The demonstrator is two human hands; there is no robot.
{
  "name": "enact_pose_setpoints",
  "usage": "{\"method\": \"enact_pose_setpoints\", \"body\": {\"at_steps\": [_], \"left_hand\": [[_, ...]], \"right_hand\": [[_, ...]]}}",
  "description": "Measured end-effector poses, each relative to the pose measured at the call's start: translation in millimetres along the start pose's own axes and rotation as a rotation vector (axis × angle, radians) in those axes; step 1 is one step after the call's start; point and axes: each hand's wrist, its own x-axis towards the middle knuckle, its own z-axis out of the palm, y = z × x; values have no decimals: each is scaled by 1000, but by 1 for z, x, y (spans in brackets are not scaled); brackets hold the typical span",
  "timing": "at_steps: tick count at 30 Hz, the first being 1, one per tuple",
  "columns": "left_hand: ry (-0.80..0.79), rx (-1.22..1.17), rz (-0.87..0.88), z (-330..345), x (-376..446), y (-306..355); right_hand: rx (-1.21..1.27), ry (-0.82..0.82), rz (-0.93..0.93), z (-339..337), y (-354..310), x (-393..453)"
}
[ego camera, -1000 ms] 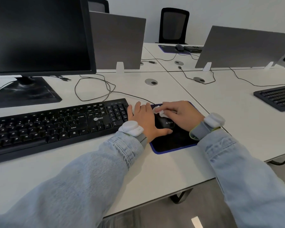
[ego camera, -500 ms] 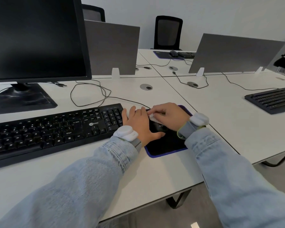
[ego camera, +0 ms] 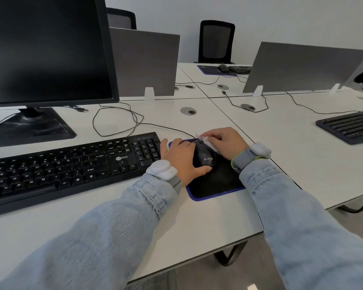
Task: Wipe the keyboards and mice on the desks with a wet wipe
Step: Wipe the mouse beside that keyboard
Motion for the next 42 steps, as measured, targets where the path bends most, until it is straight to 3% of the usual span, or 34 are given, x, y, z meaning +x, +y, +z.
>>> {"method": "enact_pose_setpoints", "body": {"at_steps": [7,11,16,22,28,34,38,42], "left_hand": [[16,15,-1,4,1,-3],[-8,40,-11,3,2,-1],[-66,-71,37,-9,-1,-6],[-159,-142,97,-18,0,-14],[-177,-174,124,-22,-2,-13],[-191,-133,130,-19,3,-20],[-193,-152,142,-15,7,-26],[-201,-111,157,-16,6,-26]], "right_hand": [[-205,16,-181,-15,-14,-80],[-187,48,-351,-14,-19,-99],[-98,215,-275,-15,-30,-65],[-209,38,-287,-2,-30,-63],[-324,-79,-417,-6,-28,-90],[-201,222,-264,-10,-33,-56],[-297,30,-345,14,-40,-48],[-435,-45,-501,17,-34,-69]]}}
